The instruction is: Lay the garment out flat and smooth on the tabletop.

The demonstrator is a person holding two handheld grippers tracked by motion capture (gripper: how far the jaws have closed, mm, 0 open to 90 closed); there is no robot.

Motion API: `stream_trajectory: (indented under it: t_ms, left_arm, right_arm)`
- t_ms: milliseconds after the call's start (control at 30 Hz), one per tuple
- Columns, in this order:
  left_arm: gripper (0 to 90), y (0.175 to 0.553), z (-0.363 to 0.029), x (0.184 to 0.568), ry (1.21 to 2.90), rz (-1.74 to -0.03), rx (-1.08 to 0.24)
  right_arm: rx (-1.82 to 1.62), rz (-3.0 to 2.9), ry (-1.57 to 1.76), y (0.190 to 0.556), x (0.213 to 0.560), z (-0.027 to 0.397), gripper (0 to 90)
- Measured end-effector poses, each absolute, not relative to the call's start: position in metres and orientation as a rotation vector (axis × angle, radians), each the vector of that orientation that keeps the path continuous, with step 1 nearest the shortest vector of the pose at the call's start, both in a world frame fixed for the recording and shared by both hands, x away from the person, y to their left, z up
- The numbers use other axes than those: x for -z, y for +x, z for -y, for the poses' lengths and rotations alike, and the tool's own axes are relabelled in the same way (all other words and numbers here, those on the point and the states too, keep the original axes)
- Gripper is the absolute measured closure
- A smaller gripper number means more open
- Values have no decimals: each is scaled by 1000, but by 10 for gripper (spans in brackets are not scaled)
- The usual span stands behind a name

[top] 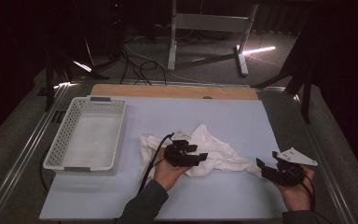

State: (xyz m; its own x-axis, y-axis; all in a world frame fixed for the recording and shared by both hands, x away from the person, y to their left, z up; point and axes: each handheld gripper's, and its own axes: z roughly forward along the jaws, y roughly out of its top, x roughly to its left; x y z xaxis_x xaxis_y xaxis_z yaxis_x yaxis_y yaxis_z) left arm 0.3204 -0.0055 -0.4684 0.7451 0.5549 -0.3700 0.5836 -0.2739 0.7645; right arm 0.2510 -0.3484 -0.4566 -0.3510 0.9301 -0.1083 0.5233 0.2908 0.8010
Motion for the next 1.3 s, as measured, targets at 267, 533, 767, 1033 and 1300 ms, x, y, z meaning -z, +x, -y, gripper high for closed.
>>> stream_trajectory:
  t_ms: [267,533,767,1033,1300]
  left_arm:
    - [474,316,30,483,2018,-813,72]
    - [456,318,56,491,2075,-759,73]
    - [689,319,70,498,2177,-750,6]
    - [900,309,64,495,2211,-639,24]
    - [900,302,50,495,2245,-626,-20]
  right_arm:
    - [-922,-1987,1289,251,457,348,296]
    - [-925,-1995,1289,251,457,346,297]
    - [-933,-1998,1275,250,457,346,297]
    - [-933,-1993,1278,250,456,347,299]
    - [-937,-1996,1279,250,456,346,300]
